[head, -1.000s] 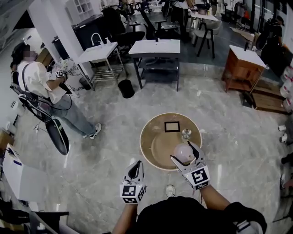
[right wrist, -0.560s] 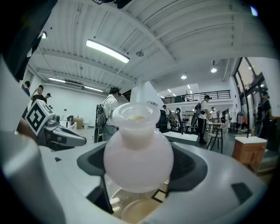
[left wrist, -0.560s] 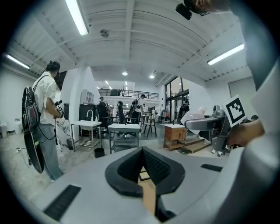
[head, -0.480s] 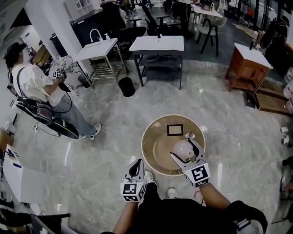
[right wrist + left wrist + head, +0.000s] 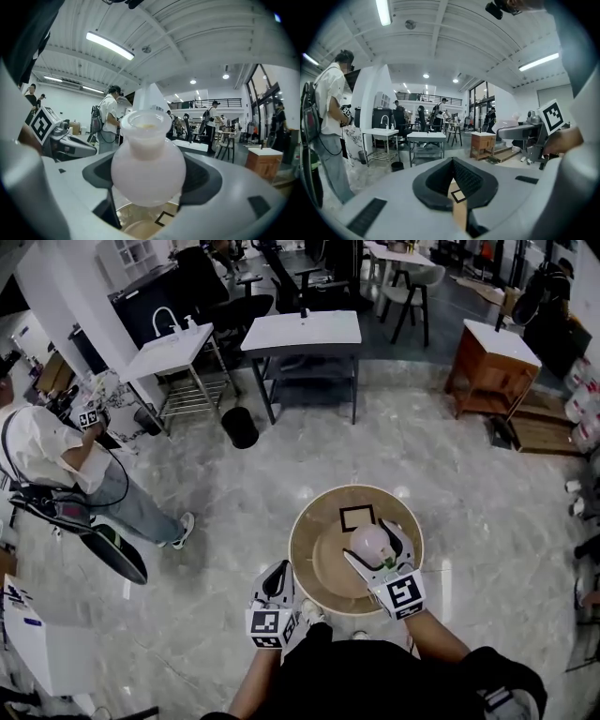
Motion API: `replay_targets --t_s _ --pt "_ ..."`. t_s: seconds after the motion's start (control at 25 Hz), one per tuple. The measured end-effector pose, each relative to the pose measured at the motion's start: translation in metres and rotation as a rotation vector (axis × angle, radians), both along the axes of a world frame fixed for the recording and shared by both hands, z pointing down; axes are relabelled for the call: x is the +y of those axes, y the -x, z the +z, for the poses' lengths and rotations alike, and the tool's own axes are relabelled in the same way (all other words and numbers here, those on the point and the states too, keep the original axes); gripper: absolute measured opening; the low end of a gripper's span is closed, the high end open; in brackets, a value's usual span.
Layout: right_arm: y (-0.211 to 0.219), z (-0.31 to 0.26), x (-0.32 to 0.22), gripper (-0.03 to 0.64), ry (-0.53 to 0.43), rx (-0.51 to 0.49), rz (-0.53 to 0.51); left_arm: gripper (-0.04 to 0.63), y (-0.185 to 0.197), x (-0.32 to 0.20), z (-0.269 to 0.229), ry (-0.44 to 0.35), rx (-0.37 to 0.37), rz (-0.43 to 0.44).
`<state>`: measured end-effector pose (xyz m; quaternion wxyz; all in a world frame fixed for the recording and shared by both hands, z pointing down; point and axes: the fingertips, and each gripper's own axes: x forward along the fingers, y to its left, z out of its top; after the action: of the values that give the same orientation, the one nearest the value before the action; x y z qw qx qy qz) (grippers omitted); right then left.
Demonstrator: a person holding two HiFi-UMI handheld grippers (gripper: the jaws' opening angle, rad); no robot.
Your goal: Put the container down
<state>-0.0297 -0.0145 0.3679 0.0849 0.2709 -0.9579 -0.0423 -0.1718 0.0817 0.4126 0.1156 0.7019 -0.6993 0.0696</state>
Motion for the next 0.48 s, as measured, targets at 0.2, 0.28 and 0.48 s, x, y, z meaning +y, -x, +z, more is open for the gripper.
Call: replay_targets --t_s 0.2,0.28,0.48 --pt "0.021 0.023 -0.026 0.397 0.038 0.028 0.082 -0.002 0.023 -0.041 0.026 0.039 0.014 0.098" --pt "0.024 0.035 -0.035 0.397 0.056 0.047 0.119 -0.002 0.028 -0.055 0.037 0.055 0.023 0.139" --pt "0.032 0.074 -0.062 0.397 0.096 0.089 0.193 -0.002 0.038 -0.096 0.075 0.105 0.026 0.231"
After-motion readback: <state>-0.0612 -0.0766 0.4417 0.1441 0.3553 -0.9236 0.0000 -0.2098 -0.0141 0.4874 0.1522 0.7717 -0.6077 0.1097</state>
